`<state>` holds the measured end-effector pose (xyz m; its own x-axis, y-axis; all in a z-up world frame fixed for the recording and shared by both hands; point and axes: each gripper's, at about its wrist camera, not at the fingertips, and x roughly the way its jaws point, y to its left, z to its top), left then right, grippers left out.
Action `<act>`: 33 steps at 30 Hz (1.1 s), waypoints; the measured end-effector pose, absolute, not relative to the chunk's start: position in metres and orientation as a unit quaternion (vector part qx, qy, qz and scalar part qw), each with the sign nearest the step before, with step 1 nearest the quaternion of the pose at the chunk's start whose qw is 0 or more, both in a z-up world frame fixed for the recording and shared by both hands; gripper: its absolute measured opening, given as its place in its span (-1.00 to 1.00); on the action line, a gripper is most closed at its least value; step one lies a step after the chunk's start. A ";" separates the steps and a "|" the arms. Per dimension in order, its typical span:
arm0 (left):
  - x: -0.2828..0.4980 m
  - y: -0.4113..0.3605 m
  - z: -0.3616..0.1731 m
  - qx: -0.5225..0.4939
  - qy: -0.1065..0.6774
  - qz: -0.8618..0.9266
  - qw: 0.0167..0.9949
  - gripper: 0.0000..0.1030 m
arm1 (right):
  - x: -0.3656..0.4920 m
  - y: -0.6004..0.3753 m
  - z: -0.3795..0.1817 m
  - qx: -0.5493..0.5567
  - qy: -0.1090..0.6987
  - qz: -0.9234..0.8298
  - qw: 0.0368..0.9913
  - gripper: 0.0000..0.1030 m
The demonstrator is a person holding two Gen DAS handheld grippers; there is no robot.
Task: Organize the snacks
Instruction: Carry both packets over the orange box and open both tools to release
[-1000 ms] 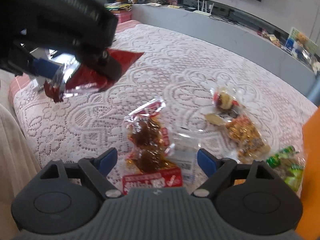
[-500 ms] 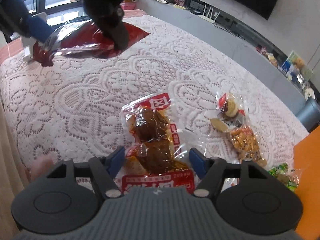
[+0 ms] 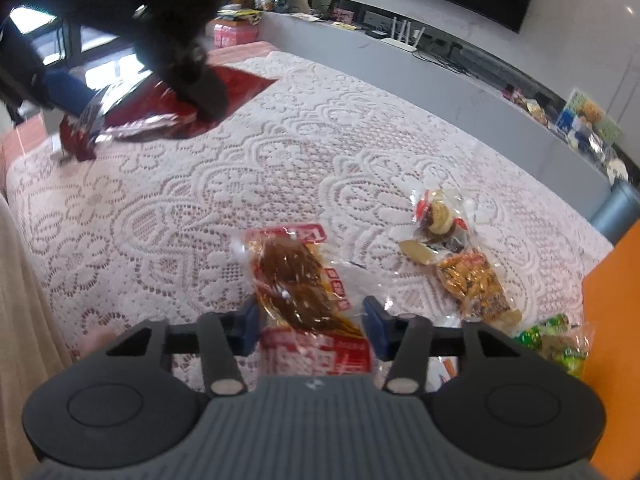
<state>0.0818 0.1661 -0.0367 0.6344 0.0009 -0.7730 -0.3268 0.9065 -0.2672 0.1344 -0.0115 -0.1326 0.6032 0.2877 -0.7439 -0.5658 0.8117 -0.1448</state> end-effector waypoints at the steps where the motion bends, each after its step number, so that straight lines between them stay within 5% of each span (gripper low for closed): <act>1: 0.081 0.165 -0.035 -0.194 0.416 0.094 0.883 0.52 | 0.134 -0.015 -0.130 -0.178 0.372 0.243 0.878 -0.16; 33: 0.090 -0.013 0.033 -0.095 0.364 -0.086 0.923 0.52 | 0.097 -0.231 -0.003 -0.084 0.264 0.047 0.960 -0.18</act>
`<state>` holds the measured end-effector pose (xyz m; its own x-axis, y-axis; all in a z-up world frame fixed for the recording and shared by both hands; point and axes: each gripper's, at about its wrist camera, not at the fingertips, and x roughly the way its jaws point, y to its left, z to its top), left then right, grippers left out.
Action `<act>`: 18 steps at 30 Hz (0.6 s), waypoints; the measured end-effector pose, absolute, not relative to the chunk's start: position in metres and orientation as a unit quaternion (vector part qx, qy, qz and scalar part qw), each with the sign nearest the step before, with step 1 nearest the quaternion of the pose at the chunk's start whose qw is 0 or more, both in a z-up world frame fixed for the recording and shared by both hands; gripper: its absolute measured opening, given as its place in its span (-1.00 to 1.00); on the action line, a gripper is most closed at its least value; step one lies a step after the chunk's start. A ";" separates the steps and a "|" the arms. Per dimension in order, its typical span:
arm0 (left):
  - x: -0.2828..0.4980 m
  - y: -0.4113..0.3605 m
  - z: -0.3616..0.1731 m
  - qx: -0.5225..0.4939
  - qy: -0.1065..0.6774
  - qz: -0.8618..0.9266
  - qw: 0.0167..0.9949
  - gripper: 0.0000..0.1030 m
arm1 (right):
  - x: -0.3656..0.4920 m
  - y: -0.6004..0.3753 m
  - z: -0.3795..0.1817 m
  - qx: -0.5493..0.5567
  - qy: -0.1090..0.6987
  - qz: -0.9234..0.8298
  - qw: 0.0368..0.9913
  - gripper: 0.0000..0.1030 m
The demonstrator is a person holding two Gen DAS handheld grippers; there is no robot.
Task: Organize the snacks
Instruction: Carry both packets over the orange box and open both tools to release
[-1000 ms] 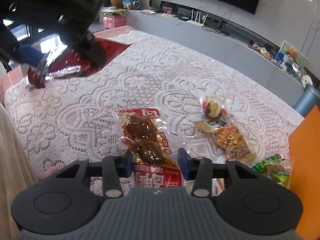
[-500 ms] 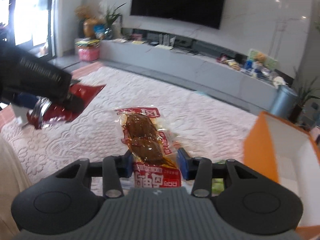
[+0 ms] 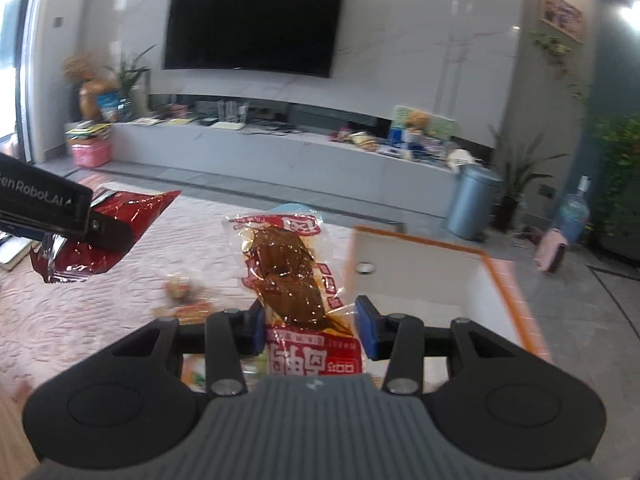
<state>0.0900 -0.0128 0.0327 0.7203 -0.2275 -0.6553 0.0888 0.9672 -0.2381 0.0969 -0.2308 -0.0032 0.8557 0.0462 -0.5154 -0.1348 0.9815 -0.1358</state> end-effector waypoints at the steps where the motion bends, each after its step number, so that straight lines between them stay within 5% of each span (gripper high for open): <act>1: 0.093 -0.021 0.033 -0.094 0.364 -0.096 0.921 0.52 | 0.097 -0.239 -0.002 -0.084 0.264 0.041 0.960 -0.18; 18: 0.168 -0.177 -0.011 0.048 0.429 -0.247 0.868 0.52 | 0.146 -0.381 -0.034 -0.040 0.384 -0.045 0.922 -0.17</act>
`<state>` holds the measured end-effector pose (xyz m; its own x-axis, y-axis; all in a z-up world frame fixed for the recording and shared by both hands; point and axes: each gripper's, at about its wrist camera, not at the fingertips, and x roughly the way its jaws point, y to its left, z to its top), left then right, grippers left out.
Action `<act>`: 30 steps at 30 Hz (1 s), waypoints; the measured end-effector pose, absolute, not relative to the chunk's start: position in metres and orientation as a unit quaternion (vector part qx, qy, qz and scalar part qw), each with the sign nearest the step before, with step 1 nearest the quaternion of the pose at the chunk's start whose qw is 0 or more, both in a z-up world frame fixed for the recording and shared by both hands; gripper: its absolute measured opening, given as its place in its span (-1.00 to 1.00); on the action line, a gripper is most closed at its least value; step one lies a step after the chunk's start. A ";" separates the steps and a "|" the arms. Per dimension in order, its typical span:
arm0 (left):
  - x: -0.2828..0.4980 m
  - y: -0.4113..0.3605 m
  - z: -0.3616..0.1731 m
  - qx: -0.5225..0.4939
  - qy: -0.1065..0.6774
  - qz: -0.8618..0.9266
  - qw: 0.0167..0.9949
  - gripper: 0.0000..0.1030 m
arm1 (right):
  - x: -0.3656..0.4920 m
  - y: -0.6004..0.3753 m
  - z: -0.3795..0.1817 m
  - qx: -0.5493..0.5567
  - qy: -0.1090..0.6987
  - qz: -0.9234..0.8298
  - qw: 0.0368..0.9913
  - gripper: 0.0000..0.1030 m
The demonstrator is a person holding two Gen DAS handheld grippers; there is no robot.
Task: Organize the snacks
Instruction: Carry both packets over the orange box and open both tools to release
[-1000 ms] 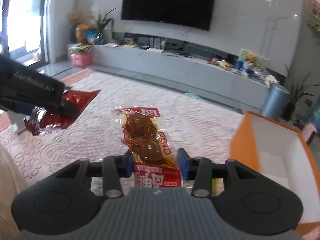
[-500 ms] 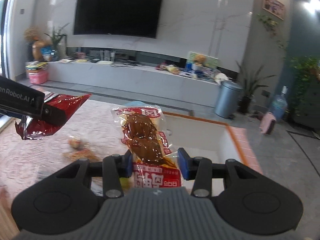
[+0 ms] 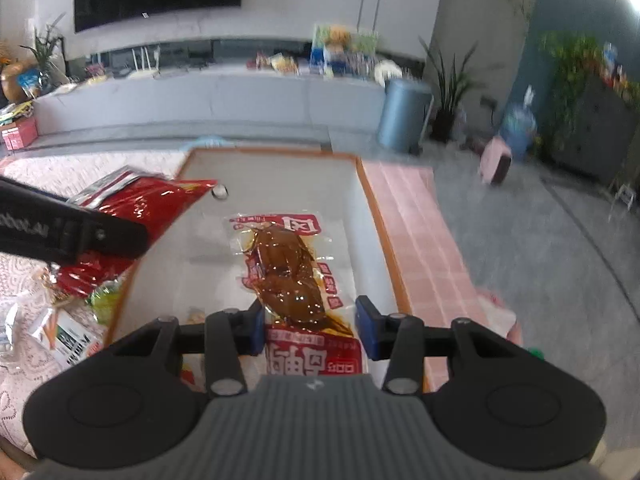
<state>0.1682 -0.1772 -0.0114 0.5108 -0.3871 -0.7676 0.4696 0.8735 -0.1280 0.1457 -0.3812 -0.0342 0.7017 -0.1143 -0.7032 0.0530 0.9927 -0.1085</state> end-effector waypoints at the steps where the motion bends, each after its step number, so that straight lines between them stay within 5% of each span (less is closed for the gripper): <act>1: 0.173 -0.184 -0.016 0.061 0.432 -0.249 0.865 0.52 | 0.147 -0.383 -0.039 -0.035 0.392 -0.045 0.918 -0.17; 30: 0.224 -0.265 -0.088 0.276 0.468 -0.242 0.804 0.66 | 0.223 -0.381 -0.100 -0.060 0.495 -0.011 0.867 0.03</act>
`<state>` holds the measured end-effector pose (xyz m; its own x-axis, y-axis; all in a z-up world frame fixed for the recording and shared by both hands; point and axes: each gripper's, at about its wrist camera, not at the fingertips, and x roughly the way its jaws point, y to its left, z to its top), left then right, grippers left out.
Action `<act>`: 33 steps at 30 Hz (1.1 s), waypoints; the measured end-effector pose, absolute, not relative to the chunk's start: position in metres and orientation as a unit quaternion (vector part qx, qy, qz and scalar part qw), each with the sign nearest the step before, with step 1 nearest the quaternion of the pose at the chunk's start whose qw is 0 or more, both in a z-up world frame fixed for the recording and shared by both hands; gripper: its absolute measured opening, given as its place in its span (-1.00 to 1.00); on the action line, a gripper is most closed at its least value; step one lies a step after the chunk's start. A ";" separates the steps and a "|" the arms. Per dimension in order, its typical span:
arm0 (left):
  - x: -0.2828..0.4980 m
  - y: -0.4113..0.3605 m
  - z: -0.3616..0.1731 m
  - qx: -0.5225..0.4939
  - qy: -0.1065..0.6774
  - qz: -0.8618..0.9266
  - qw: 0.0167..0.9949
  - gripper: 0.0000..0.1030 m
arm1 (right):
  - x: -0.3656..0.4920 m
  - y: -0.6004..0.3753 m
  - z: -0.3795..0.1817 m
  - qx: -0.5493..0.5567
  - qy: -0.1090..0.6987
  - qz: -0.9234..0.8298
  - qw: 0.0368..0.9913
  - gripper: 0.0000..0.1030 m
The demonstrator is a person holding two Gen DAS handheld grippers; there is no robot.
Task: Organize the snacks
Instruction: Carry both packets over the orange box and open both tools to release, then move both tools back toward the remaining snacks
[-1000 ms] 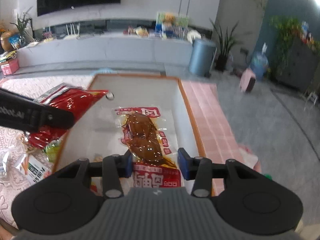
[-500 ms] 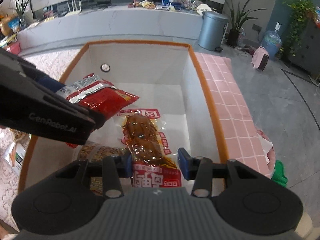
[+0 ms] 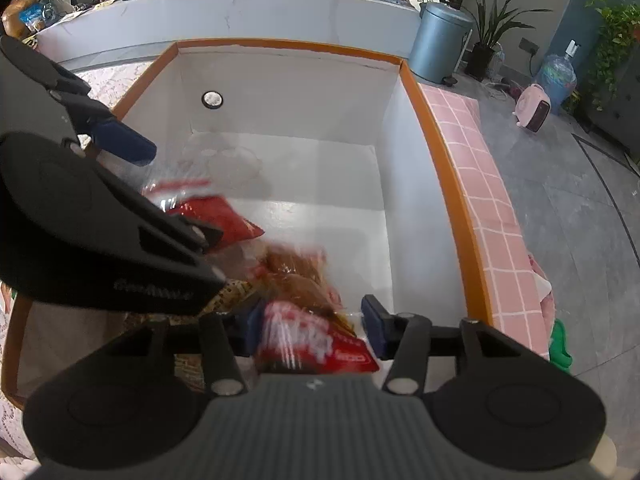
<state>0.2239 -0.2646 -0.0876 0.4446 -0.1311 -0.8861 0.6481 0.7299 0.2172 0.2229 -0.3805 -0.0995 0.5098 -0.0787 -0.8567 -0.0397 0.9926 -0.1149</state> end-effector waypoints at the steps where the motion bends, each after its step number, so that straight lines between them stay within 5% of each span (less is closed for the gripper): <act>1: 0.224 -0.265 -0.087 0.280 0.465 -0.242 0.804 0.67 | 0.223 -0.379 -0.100 -0.059 0.500 -0.010 0.864 0.09; 15: 0.205 -0.241 -0.041 0.240 0.423 -0.220 0.846 0.67 | 0.209 -0.368 -0.079 -0.073 0.498 -0.018 0.864 0.65; 33: 0.138 -0.135 0.015 0.122 0.354 -0.174 0.911 0.70 | 0.120 -0.314 -0.015 -0.072 0.313 -0.067 0.945 0.69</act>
